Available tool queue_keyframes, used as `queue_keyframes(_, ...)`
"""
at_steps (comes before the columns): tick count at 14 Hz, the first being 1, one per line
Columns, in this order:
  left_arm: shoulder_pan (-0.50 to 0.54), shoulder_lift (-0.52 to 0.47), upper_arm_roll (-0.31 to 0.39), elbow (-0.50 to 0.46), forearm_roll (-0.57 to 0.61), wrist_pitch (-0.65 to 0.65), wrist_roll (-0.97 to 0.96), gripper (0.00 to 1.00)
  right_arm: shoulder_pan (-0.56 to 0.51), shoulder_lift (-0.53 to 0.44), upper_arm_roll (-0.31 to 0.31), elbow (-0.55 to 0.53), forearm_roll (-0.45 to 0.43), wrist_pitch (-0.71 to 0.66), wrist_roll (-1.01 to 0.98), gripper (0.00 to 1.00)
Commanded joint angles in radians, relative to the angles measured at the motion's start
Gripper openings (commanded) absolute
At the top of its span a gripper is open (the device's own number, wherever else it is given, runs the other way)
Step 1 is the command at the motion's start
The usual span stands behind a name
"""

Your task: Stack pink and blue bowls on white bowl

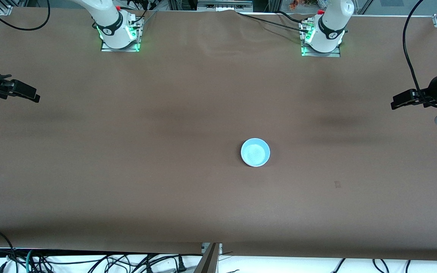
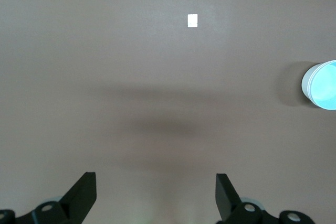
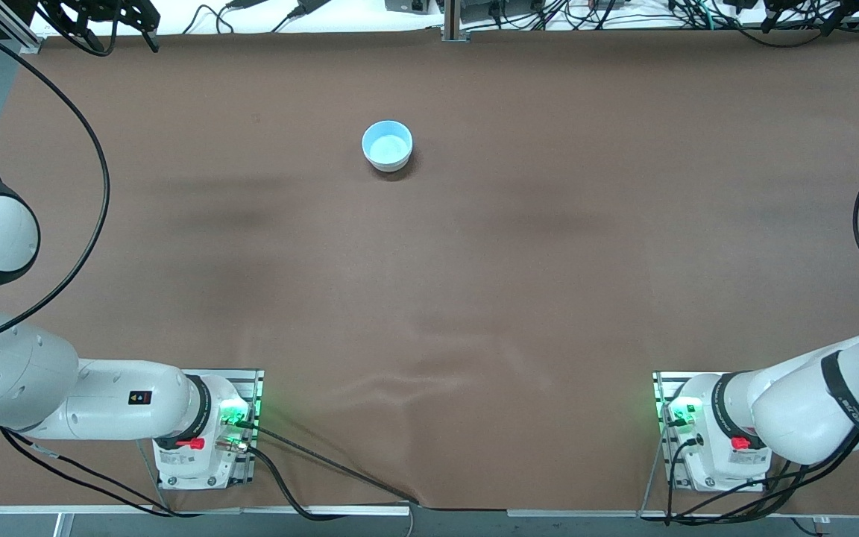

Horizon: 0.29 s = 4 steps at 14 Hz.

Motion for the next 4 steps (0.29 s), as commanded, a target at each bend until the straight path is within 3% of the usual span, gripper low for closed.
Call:
queue_keyframes(1, 0.006, 0.015, 0.0, 0.033, -0.016, -0.023, 0.009, 1.0, -0.005, 0.004, 0.003, 0.021, -0.012, -0.009, -0.004, 1.0)
queue_keyframes(4, 0.006, 0.014, 0.0, 0.033, -0.016, -0.023, 0.009, 1.0, -0.003, 0.004, 0.003, 0.021, -0.013, -0.009, -0.006, 1.0)
